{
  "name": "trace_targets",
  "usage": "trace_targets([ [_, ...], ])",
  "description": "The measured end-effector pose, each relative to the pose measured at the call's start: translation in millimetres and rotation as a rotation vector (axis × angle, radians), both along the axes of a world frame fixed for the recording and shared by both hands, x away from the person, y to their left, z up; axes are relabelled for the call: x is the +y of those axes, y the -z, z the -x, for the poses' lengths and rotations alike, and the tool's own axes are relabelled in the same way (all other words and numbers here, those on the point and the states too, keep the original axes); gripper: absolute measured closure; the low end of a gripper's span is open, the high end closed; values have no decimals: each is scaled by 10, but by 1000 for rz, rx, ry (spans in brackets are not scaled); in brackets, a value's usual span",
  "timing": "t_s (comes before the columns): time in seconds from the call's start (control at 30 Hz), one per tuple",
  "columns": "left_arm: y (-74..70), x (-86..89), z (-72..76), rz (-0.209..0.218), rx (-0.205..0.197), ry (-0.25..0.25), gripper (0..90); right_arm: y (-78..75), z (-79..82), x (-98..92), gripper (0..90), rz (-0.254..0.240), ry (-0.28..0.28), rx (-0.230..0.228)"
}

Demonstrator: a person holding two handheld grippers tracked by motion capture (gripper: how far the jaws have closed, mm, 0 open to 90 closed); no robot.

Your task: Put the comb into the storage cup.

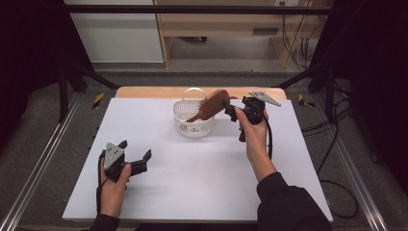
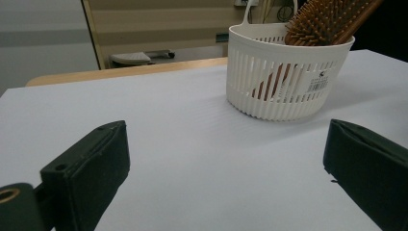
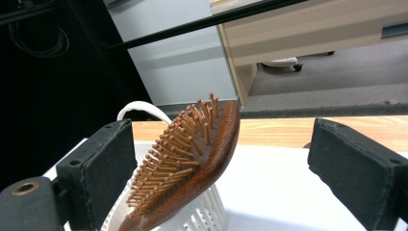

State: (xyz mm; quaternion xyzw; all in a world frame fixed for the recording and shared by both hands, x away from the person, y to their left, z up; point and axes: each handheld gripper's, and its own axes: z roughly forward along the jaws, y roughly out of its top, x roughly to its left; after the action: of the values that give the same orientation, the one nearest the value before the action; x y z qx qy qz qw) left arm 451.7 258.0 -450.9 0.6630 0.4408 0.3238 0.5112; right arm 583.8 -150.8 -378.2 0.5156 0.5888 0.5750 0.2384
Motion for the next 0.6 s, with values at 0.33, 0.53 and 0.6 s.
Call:
trace_targets([
  [0.33,-6,14,0,4,-6,-4,25,-120,92,-98,93,66,-51,-16],
  [0.53,-19,37,24,-5,-10,-6,25,-200,160,-156,101,101,-99,-23],
  [0.6,-32,55,46,-8,-16,-3,25,-233,181,-172,100,123,-107,-32],
])
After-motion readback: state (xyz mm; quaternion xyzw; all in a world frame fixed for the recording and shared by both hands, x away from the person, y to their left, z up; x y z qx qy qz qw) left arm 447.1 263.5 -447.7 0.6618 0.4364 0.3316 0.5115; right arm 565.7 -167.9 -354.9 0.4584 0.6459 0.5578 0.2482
